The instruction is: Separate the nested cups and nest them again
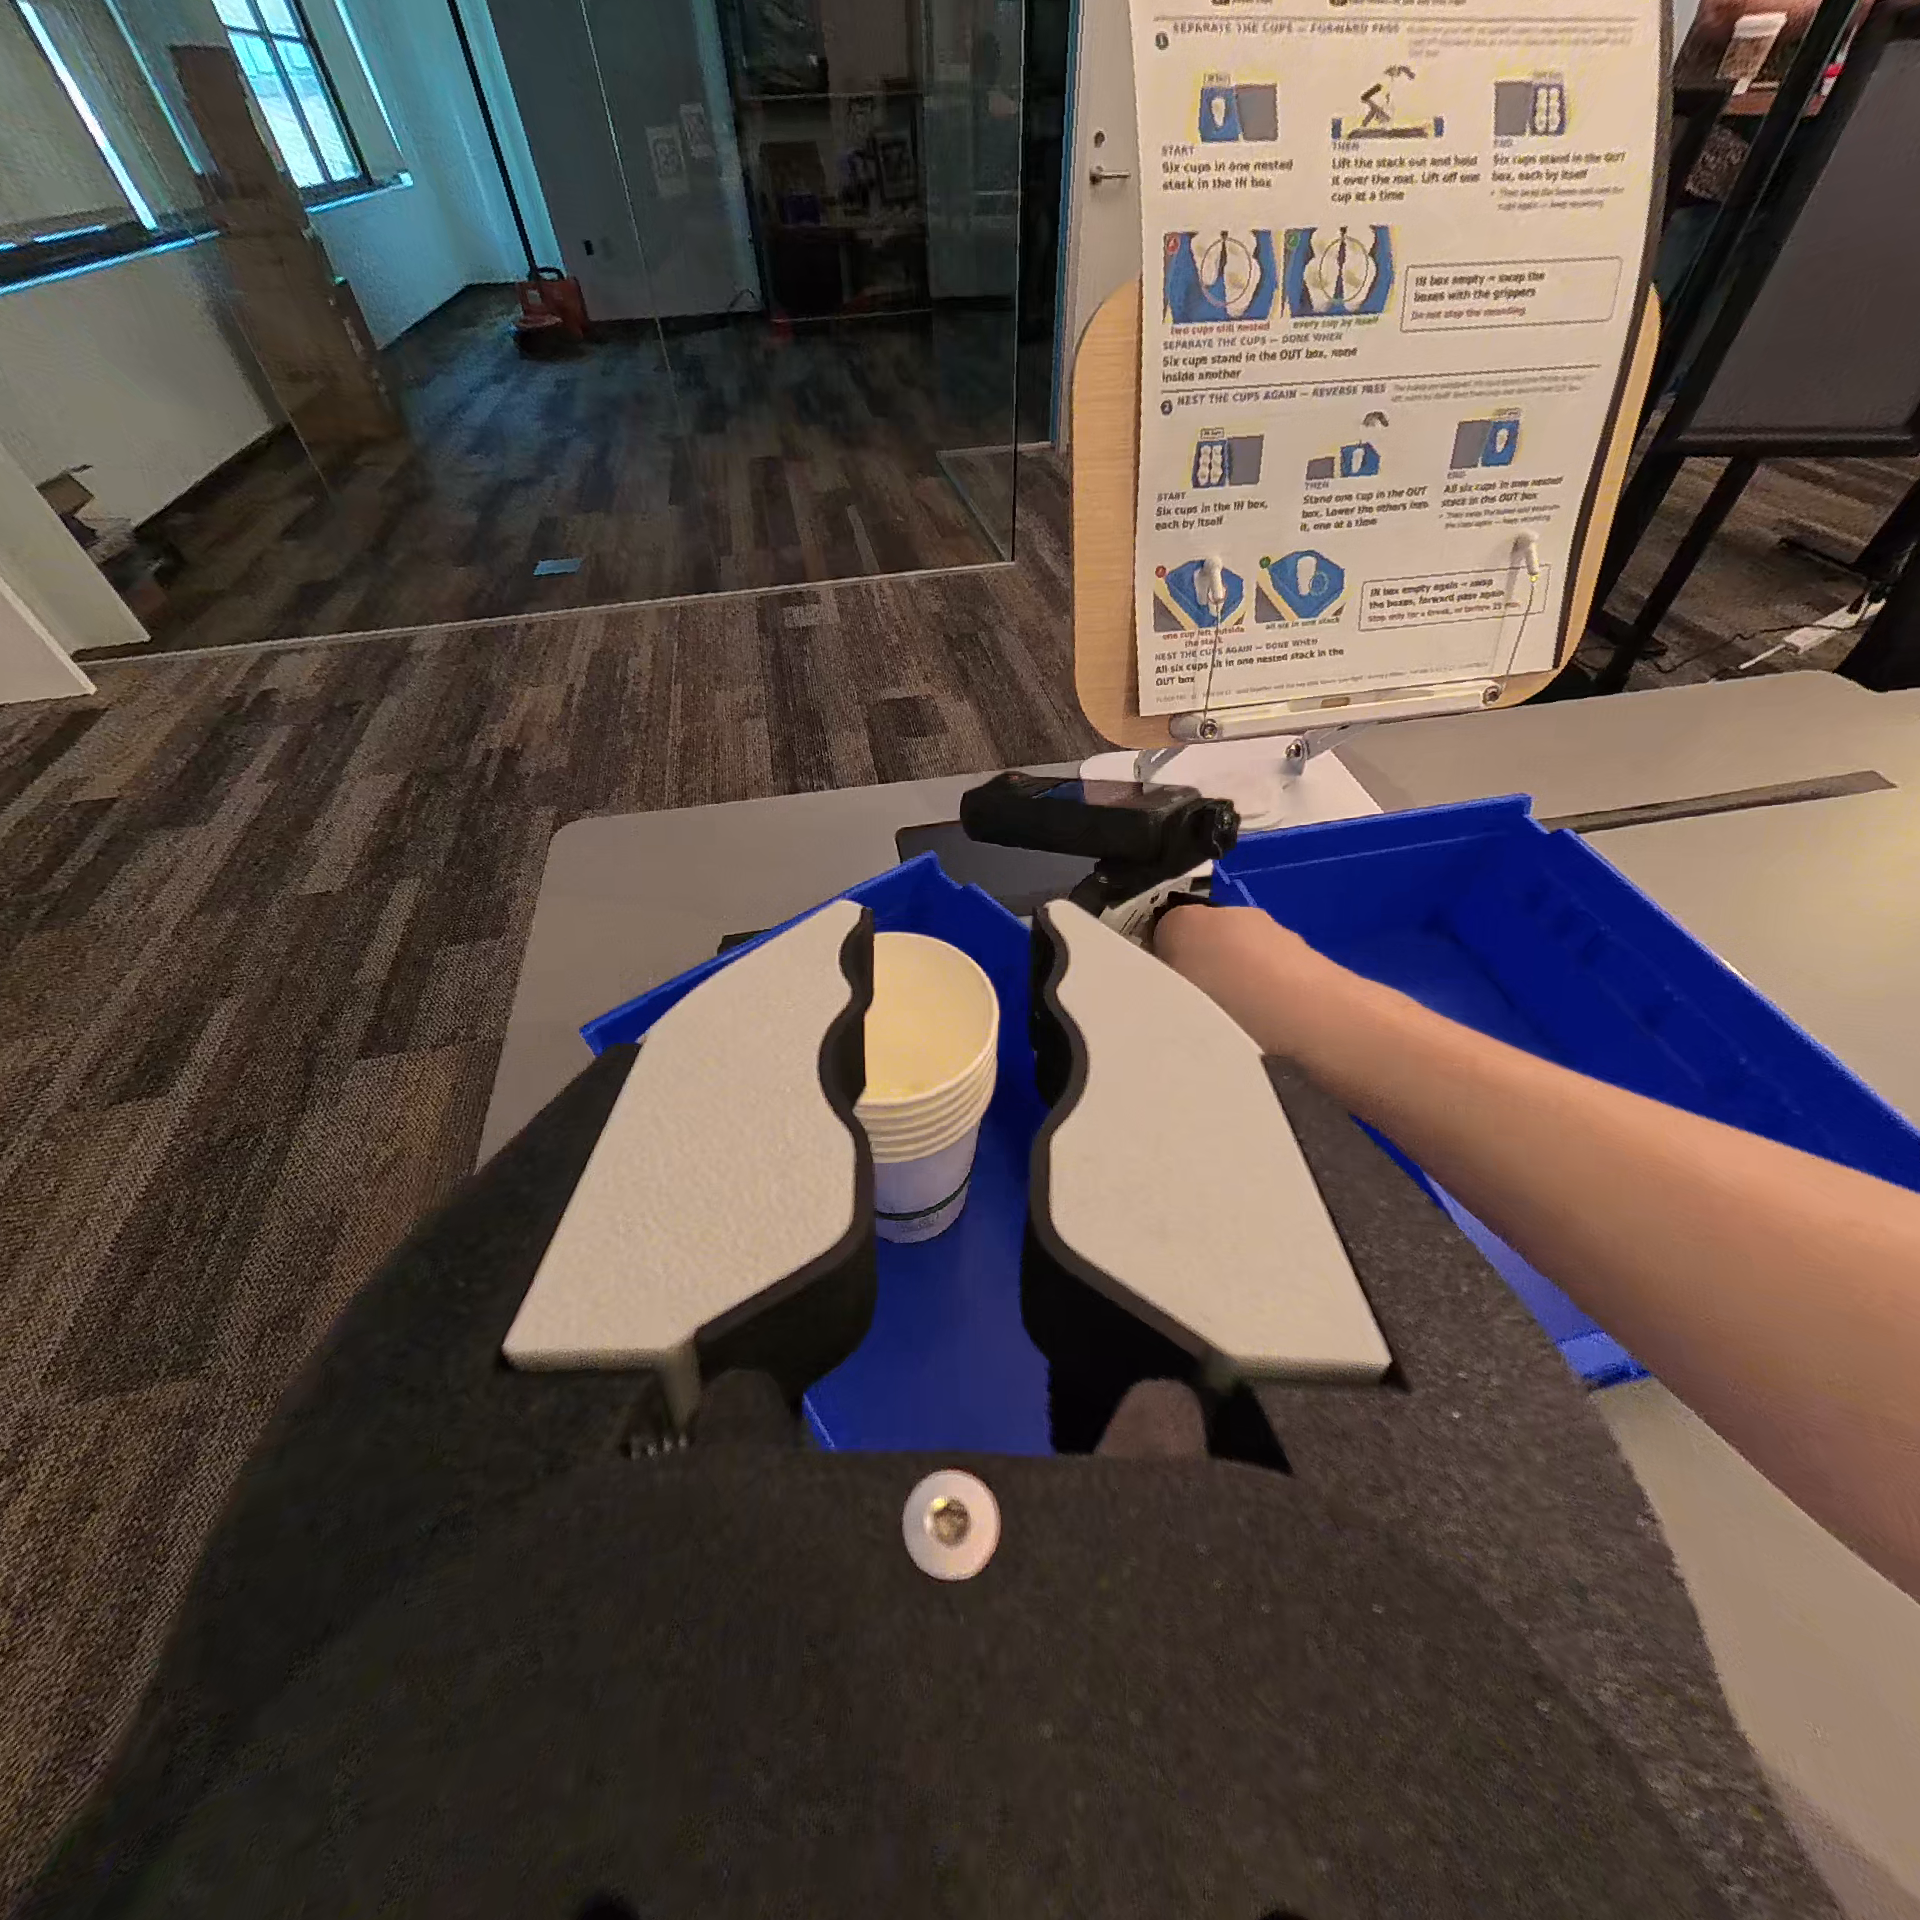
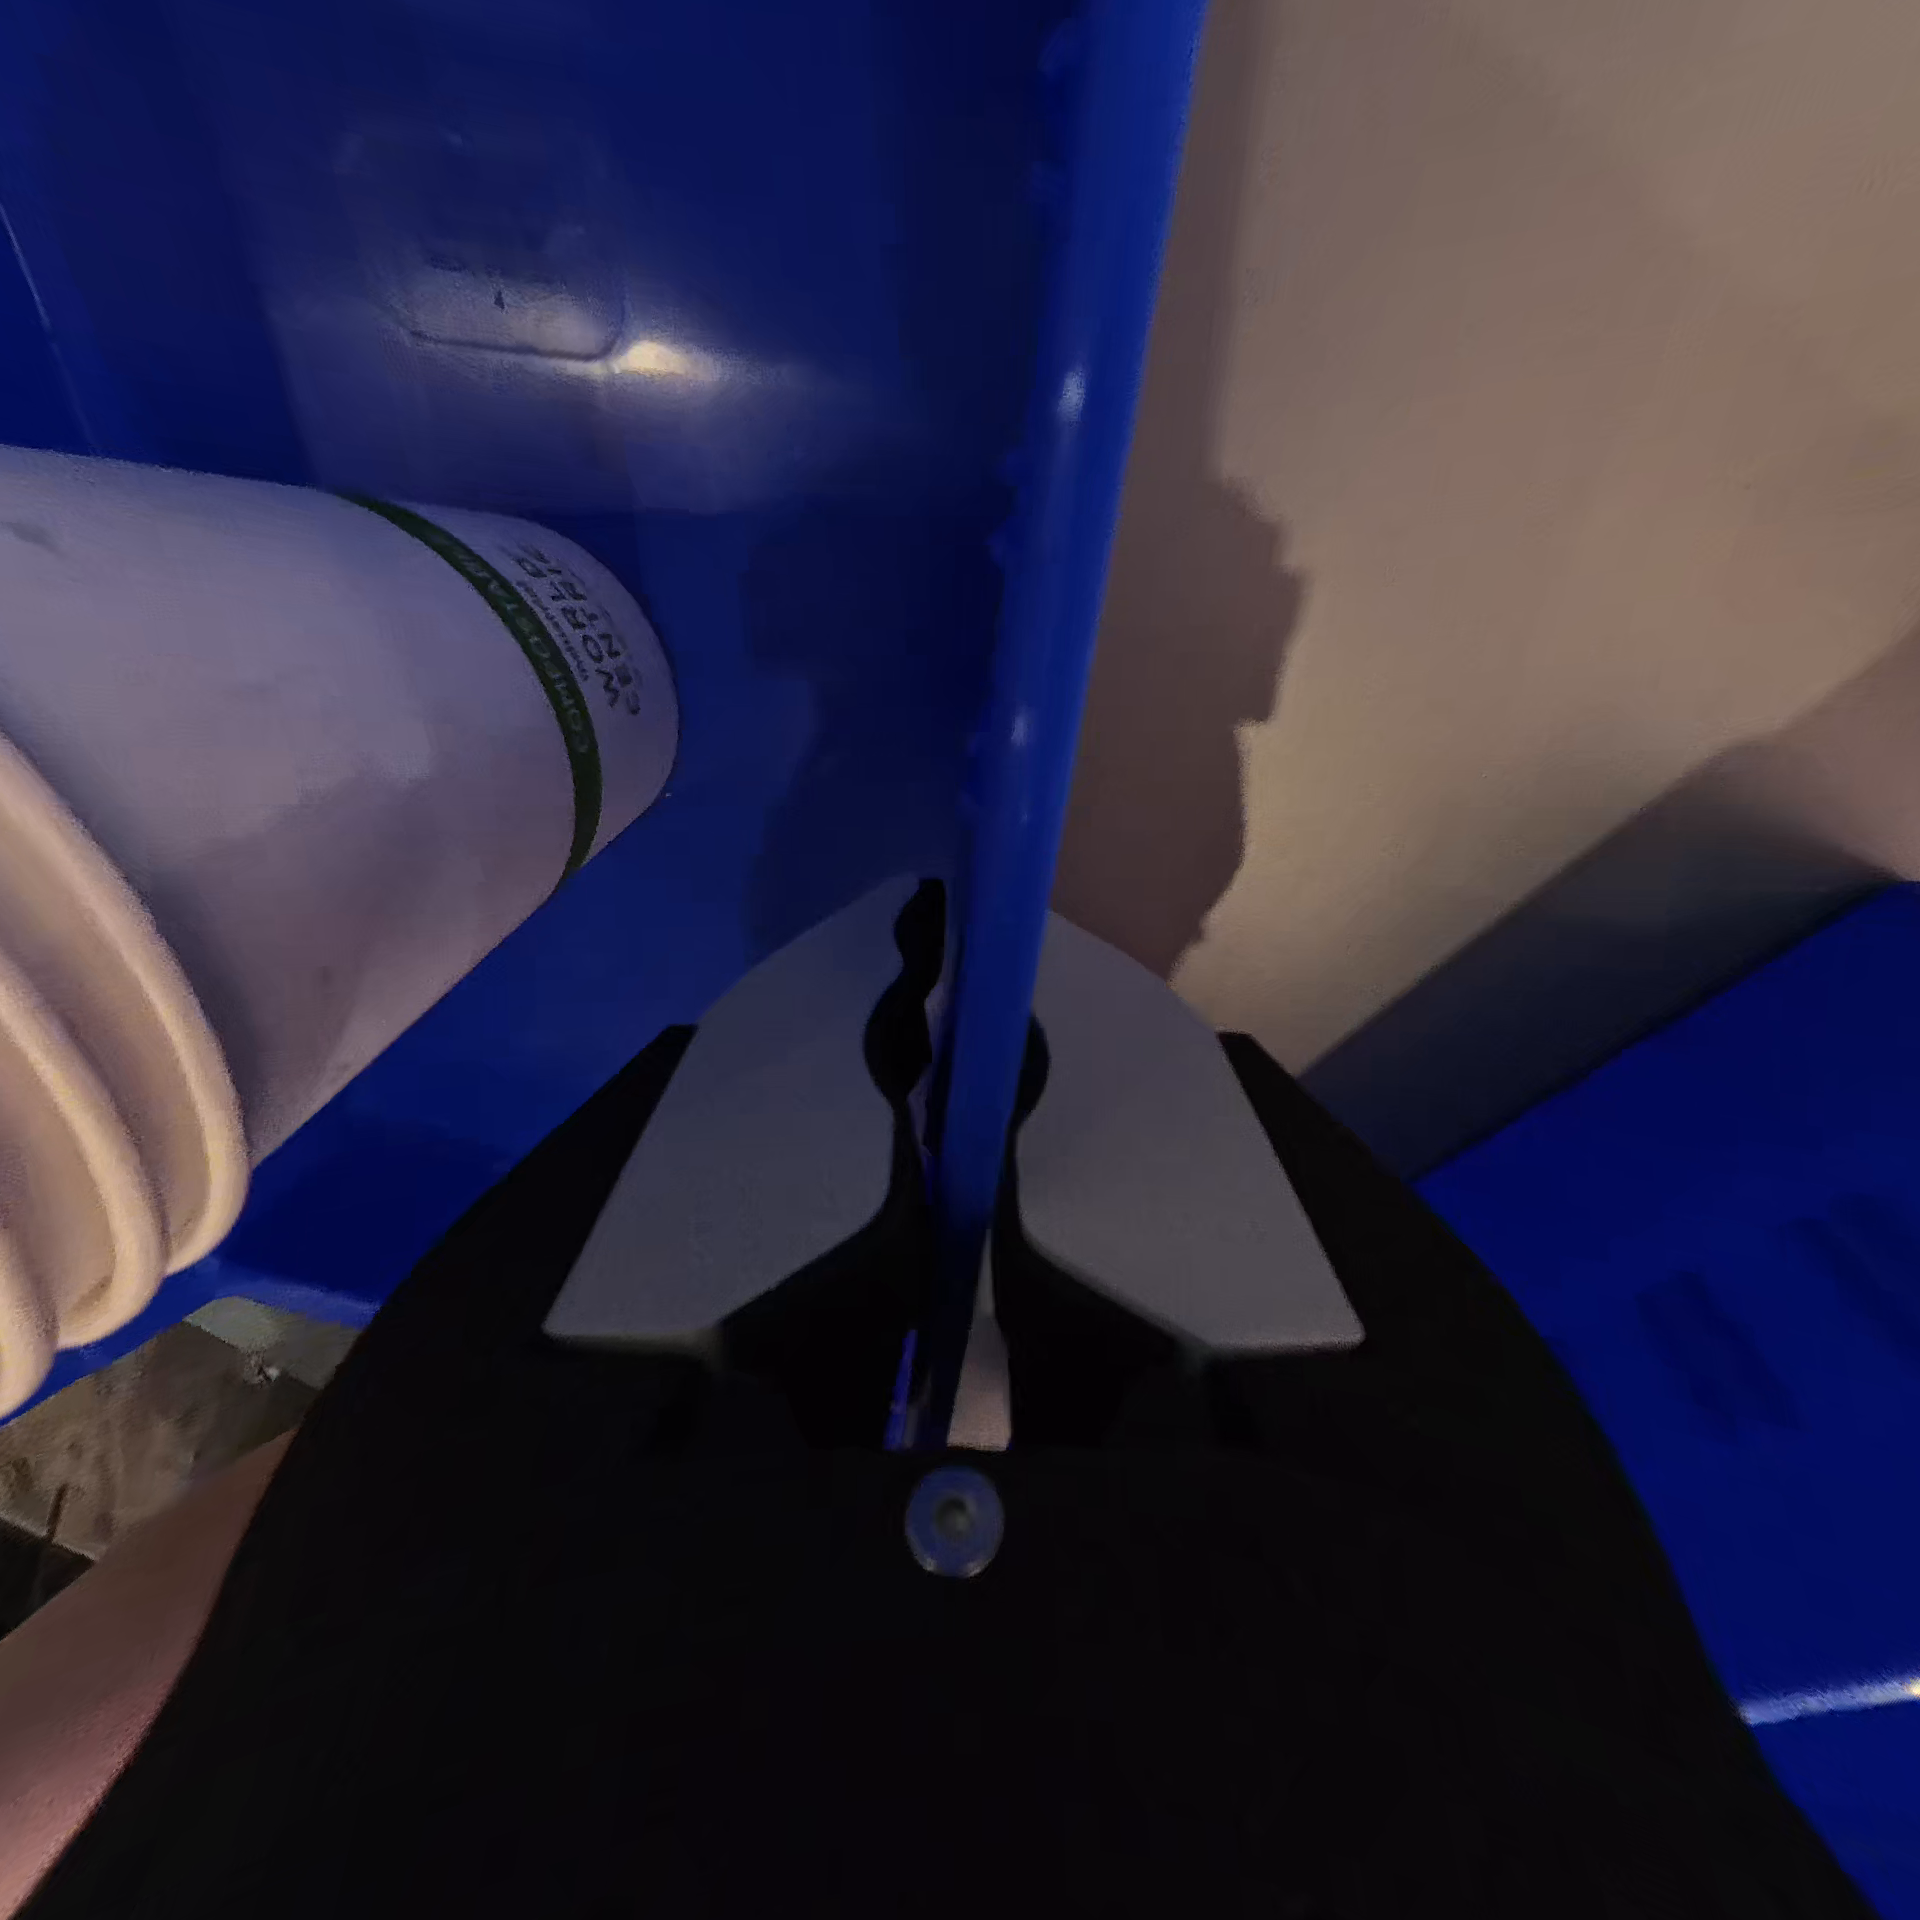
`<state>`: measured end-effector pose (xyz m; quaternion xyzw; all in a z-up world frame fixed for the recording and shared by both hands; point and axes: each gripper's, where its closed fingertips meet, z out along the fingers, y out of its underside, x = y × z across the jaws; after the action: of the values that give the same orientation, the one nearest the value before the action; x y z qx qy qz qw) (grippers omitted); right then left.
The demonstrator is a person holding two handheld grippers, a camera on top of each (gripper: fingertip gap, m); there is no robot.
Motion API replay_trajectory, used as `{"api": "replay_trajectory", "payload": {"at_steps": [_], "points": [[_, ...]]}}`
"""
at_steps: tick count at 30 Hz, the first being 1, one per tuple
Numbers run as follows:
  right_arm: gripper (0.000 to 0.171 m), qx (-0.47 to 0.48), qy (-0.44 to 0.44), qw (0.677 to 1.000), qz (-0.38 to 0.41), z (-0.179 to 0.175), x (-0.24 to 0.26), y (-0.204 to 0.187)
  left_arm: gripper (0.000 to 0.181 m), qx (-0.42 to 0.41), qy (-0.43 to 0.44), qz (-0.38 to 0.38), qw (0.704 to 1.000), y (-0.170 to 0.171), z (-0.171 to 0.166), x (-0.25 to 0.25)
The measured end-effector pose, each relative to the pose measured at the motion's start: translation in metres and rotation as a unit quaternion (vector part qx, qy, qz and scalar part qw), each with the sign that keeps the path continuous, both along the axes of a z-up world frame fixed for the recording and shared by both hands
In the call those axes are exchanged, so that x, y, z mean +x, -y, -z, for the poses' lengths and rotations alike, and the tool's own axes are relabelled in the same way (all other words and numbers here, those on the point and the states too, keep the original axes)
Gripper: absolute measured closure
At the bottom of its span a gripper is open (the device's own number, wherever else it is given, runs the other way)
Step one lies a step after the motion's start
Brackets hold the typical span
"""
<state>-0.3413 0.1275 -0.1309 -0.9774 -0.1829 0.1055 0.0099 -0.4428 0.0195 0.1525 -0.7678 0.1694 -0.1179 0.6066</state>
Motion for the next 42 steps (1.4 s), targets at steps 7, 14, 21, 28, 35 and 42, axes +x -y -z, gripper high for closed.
{"api": "replay_trajectory", "payload": {"at_steps": [7,14,21,28,35,42], "points": [[0.137,0.068,-0.087,0.994,-0.02,-0.038,-0.01,-0.009,0.142,-0.027,-0.031,0.001,0.999,-0.021,0.014,0.018],[0.107,0.313,-0.071,0.945,-0.056,-0.141,0.06,-0.009,0.134,-0.033,-0.071,0.015,0.997,-0.031,0.021,0.046],[0.09,0.227,0.168,0.955,0.086,-0.111,0.288,0.046,0.131,-0.03,-0.108,0.04,0.993,-0.028,0.025,0.073],[0.094,0.119,0.057,0.981,0.14,-0.043,0.328,0.1,0.131,-0.023,-0.131,0.053,0.99,-0.022,0.026,0.094],[0.128,0.065,0.045,0.993,0.088,-0.014,0.303,0.11,0.131,-0.008,-0.162,0.064,0.985,-0.014,0.025,0.116],[0.164,0.039,0.027,0.994,0.095,-0.01,0.32,0.098,0.133,-0.014,-0.186,0.08,0.979,-0.01,0.033,0.132]]}}
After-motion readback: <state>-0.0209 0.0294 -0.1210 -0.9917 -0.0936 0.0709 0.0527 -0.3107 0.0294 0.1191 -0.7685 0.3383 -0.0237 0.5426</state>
